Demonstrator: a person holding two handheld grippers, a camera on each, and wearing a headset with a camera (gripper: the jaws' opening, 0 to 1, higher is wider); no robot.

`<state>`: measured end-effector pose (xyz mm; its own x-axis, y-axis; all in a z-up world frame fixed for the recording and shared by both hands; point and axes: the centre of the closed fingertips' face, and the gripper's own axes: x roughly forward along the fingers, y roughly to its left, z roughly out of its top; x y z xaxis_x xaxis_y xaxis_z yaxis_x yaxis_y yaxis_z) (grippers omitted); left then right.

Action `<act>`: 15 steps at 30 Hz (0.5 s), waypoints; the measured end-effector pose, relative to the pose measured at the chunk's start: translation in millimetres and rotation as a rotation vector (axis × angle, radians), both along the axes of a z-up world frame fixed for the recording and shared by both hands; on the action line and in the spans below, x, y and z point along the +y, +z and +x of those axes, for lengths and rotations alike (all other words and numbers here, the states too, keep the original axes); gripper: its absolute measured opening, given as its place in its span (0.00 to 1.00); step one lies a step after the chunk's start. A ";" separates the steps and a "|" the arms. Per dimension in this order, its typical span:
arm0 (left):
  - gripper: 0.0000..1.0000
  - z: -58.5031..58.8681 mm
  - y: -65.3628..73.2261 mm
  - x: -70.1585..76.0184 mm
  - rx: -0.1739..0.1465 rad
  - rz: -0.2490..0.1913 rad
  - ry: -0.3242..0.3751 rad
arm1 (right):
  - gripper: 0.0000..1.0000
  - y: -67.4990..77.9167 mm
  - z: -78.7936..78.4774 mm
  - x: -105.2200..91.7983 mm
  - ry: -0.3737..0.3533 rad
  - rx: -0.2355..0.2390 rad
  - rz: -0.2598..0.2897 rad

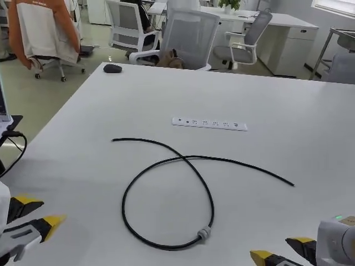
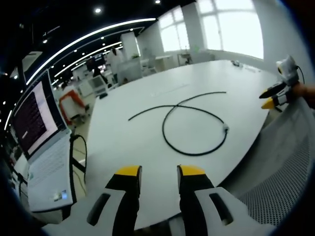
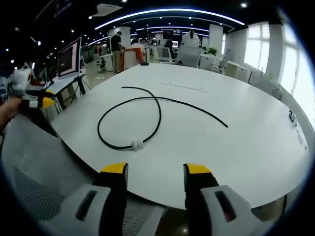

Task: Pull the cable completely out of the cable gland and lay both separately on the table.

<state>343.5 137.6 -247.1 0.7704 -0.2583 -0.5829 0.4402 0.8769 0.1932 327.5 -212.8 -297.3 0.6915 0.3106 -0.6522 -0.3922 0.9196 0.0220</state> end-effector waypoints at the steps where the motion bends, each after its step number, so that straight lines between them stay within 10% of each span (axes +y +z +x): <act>1: 0.32 1.6 2.4 -4.4 0.000 0.007 -0.021 | 0.47 0.1 0.0 -0.1 0.000 0.000 0.000; 15: 0.36 15.4 -2.0 -87.3 0.042 -0.040 -0.243 | 0.44 1.8 -0.6 2.7 0.011 -0.007 0.015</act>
<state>359.0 50.3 -249.1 0.6580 -0.4565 -0.5989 0.6459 0.7510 0.1372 326.9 -210.2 -295.6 0.6926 0.3280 -0.6424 -0.4025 0.9148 0.0332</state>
